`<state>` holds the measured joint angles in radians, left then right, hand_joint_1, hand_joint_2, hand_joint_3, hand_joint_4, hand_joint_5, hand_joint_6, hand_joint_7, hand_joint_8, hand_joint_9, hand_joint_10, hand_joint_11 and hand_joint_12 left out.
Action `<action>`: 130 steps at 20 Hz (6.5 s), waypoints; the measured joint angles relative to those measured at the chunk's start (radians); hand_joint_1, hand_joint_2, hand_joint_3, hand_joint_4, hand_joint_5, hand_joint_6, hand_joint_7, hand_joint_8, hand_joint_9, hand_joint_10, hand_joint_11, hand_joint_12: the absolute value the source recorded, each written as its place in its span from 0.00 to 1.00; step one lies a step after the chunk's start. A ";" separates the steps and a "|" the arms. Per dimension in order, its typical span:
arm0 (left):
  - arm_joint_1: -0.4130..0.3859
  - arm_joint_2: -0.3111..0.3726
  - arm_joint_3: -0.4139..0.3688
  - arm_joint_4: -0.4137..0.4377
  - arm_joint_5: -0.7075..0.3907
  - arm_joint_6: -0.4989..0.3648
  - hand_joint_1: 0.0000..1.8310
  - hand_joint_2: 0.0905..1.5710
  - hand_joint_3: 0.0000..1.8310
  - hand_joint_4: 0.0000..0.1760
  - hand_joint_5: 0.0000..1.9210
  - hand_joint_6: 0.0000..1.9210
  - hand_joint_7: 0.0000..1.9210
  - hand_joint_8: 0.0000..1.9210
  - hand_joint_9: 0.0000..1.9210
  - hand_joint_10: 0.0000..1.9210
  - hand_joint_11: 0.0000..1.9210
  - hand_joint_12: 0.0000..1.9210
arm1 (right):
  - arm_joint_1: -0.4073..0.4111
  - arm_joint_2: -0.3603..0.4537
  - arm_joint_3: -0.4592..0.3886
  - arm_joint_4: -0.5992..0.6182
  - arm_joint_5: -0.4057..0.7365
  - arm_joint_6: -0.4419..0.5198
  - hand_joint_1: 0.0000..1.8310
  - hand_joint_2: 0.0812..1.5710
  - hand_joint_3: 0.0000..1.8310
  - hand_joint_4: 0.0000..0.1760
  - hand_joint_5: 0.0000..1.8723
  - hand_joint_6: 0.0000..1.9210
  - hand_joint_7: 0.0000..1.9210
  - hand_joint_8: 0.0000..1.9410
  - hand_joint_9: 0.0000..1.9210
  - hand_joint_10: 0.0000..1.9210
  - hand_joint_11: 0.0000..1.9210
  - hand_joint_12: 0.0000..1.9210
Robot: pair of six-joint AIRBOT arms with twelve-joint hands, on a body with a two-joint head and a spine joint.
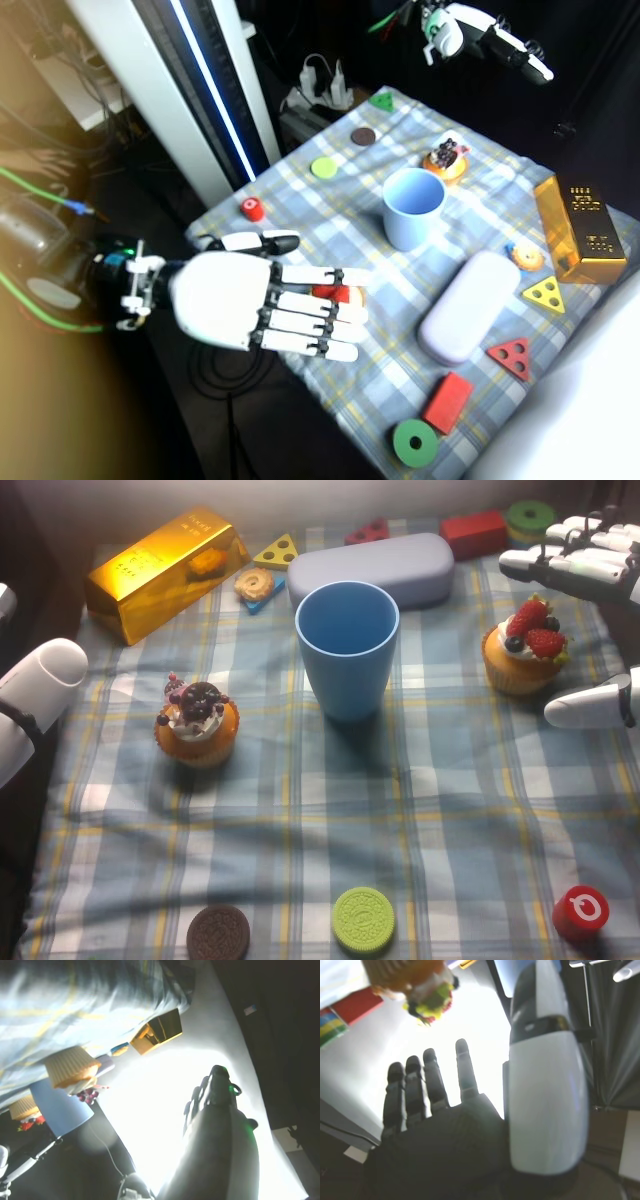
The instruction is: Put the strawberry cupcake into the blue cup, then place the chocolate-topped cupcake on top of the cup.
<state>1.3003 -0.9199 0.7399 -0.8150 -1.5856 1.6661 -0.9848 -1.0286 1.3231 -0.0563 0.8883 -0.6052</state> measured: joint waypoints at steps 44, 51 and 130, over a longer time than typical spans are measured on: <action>0.000 -0.001 0.002 -0.004 0.002 0.000 0.00 0.59 0.00 0.39 0.09 0.00 0.08 0.00 0.03 0.00 0.00 0.00 | 0.113 -0.031 0.028 -0.098 -0.080 0.028 0.55 0.73 0.00 0.75 0.46 0.60 0.50 0.21 0.48 0.00 0.17 0.51; 0.000 -0.001 0.002 -0.002 0.003 0.000 0.00 0.59 0.00 0.36 0.08 0.00 0.07 0.00 0.03 0.01 0.00 0.00 | 0.169 0.004 0.015 -0.166 -0.057 0.093 0.65 0.74 0.00 0.02 0.42 0.63 0.49 0.58 0.53 0.00 0.25 0.50; -0.014 -0.016 0.032 0.011 0.051 0.000 0.00 0.60 0.00 0.16 0.09 0.01 0.07 0.01 0.03 0.01 0.00 0.00 | 0.426 -0.049 -0.031 -0.347 -0.053 0.126 0.09 0.54 0.00 0.58 0.03 0.00 0.04 0.01 0.00 0.00 0.00 0.00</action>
<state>1.2861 -0.9356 0.7719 -0.8043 -1.5349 1.6661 -0.5587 -1.0775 1.2919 -0.4030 0.8352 -0.4793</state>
